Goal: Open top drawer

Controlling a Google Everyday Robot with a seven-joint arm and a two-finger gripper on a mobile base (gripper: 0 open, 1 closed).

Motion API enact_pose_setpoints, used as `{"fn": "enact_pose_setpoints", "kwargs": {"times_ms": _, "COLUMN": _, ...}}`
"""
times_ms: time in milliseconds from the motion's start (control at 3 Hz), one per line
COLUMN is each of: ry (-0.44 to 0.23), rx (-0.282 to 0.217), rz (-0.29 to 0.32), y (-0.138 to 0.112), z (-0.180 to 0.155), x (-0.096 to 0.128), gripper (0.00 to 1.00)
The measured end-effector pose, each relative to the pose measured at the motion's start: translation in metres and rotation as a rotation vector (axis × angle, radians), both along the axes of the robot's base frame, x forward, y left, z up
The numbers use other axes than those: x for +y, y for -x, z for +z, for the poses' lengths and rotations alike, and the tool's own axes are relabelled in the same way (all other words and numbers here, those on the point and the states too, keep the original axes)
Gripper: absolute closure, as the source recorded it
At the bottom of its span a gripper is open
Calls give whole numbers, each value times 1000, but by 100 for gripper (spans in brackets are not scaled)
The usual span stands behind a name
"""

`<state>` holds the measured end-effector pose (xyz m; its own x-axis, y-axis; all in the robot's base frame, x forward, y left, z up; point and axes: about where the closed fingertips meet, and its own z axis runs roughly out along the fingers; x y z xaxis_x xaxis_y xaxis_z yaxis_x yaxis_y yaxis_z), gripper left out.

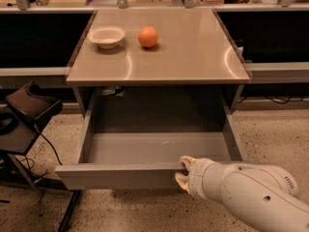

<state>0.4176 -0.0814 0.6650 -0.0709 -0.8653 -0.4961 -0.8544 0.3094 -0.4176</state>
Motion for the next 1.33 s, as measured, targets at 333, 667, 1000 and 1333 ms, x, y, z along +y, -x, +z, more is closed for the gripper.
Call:
{"fn": "enact_pose_setpoints", "kwargs": {"times_ms": 333, "ry": 3, "rx": -11, "rz": 1, "y": 3, "z": 2, "x": 1, "gripper": 100}}
{"fn": "enact_pose_setpoints", "kwargs": {"times_ms": 667, "ry": 1, "rx": -15, "rz": 0, "y": 8, "z": -1, "x": 0, "gripper": 100}}
{"fn": "enact_pose_setpoints", "kwargs": {"times_ms": 1000, "ry": 2, "rx": -23, "rz": 1, "y": 12, "z": -1, "x": 1, "gripper": 100}}
{"fn": "enact_pose_setpoints", "kwargs": {"times_ms": 1333, "ry": 1, "rx": -25, "rz": 1, "y": 14, "z": -2, "x": 1, "gripper": 100}}
